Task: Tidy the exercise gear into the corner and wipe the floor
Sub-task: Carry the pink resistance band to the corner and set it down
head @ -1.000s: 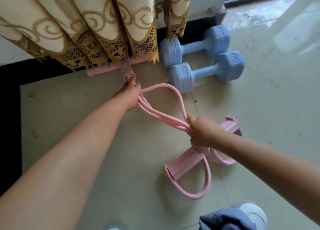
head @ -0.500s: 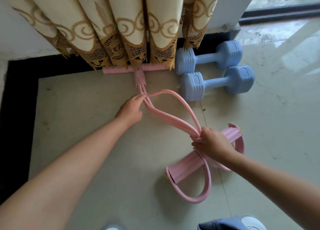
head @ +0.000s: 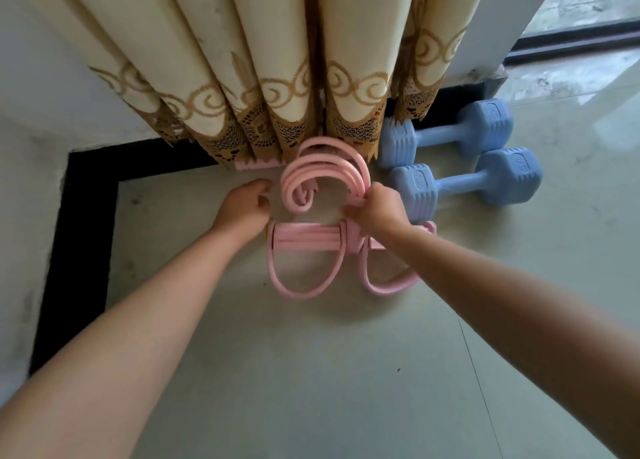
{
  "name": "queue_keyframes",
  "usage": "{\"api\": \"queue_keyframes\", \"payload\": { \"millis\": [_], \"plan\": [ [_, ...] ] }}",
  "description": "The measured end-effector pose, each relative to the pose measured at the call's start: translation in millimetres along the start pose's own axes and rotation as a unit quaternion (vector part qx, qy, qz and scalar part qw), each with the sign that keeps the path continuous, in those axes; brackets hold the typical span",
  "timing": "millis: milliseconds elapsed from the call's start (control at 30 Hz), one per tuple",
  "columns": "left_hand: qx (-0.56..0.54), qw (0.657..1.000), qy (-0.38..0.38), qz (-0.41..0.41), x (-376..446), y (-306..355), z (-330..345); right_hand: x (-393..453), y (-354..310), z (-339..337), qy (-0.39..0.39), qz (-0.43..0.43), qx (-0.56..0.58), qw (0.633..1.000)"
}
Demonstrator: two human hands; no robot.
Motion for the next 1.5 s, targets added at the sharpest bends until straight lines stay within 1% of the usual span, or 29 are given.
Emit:
{"api": "queue_keyframes", "payload": {
  "millis": [67, 133, 200, 267, 367, 433, 500, 600, 667, 733, 800, 867, 933, 967, 1000, 1067, 1100, 1133, 1167, 1233, 1300, 1367, 1500],
  "plan": [
    [0.030, 0.999, -0.007, 0.007, -10, -8, 0, 10, -5, 7, 0.004, 0.008, -0.009, 1.000],
    [0.078, 0.995, -0.042, 0.043, -23, -13, 8, 17, -9, 16, -0.006, 0.023, -0.036, 0.999],
    [0.123, 0.986, -0.095, 0.056, -33, -18, 22, 24, -9, 22, -0.007, 0.045, -0.011, 0.999],
    [0.167, 0.977, -0.124, 0.057, -34, -22, 37, 32, -8, 24, 0.008, 0.065, 0.043, 0.997],
    [0.176, 0.976, -0.108, 0.063, -29, -21, 48, 40, -4, 22, 0.041, 0.073, 0.072, 0.994],
    [0.167, 0.978, -0.105, 0.064, -25, -18, 49, 43, -2, 21, 0.047, 0.065, 0.074, 0.994],
    [0.163, 0.974, -0.143, 0.067, -25, -19, 49, 43, -1, 21, 0.042, 0.051, 0.078, 0.995],
    [0.214, 0.951, -0.207, 0.088, -29, -31, 54, 38, 2, 22, 0.048, 0.015, 0.065, 0.997],
    [0.241, 0.939, -0.225, 0.097, -34, -36, 60, 32, 5, 24, 0.059, -0.014, 0.040, 0.997],
    [0.270, 0.930, -0.225, 0.106, -38, -32, 67, 27, 7, 24, 0.066, -0.040, 0.012, 0.997],
    [0.296, 0.923, -0.214, 0.118, -39, -29, 75, 26, 10, 23, 0.054, -0.043, -0.002, 0.998],
    [0.338, 0.914, -0.193, 0.116, -39, -27, 80, 27, 11, 22, 0.032, -0.019, -0.008, 0.999],
    [0.332, 0.922, -0.169, 0.102, -38, -30, 85, 30, 12, 21, 0.020, 0.007, -0.042, 0.999],
    [0.329, 0.925, -0.169, 0.090, -40, -31, 85, 31, 12, 20, 0.021, 0.019, -0.072, 0.997],
    [0.328, 0.925, -0.164, 0.098, -43, -33, 86, 31, 12, 19, 0.026, 0.030, -0.105, 0.994],
    [0.317, 0.933, -0.099, 0.140, -46, -27, 80, 31, 12, 18, 0.037, 0.043, -0.159, 0.986],
    [0.334, 0.928, -0.074, 0.147, -46, -25, 75, 31, 12, 18, 0.042, 0.041, -0.184, 0.981],
    [0.335, 0.928, -0.072, 0.145, -46, -22, 70, 31, 12, 19, 0.044, 0.030, -0.212, 0.976],
    [0.321, 0.934, -0.092, 0.127, -47, -17, 68, 32, 13, 21, 0.037, 0.011, -0.242, 0.969],
    [0.325, 0.928, -0.152, 0.096, -45, -19, 75, 30, 17, 22, 0.003, -0.027, -0.285, 0.958],
    [0.340, 0.923, -0.146, 0.104, -43, -19, 77, 29, 27, 23, -0.037, -0.043, -0.303, 0.951],
    [0.338, 0.923, -0.148, 0.112, -42, -21, 81, 27, 33, 22, -0.068, -0.039, -0.311, 0.947],
    [0.339, 0.922, -0.170, 0.075, -42, -26, 94, 23, 23, 16, -0.108, -0.025, -0.320, 0.941]
  ]
}}
Point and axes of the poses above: each hand's wrist, its own x-axis towards the middle knuckle, its own z-axis out of the palm, y = z × x, the point moved 2 cm from there along x, towards the middle knuckle, and after that the axes turned 9 degrees about -y, right-handed, at the moved point
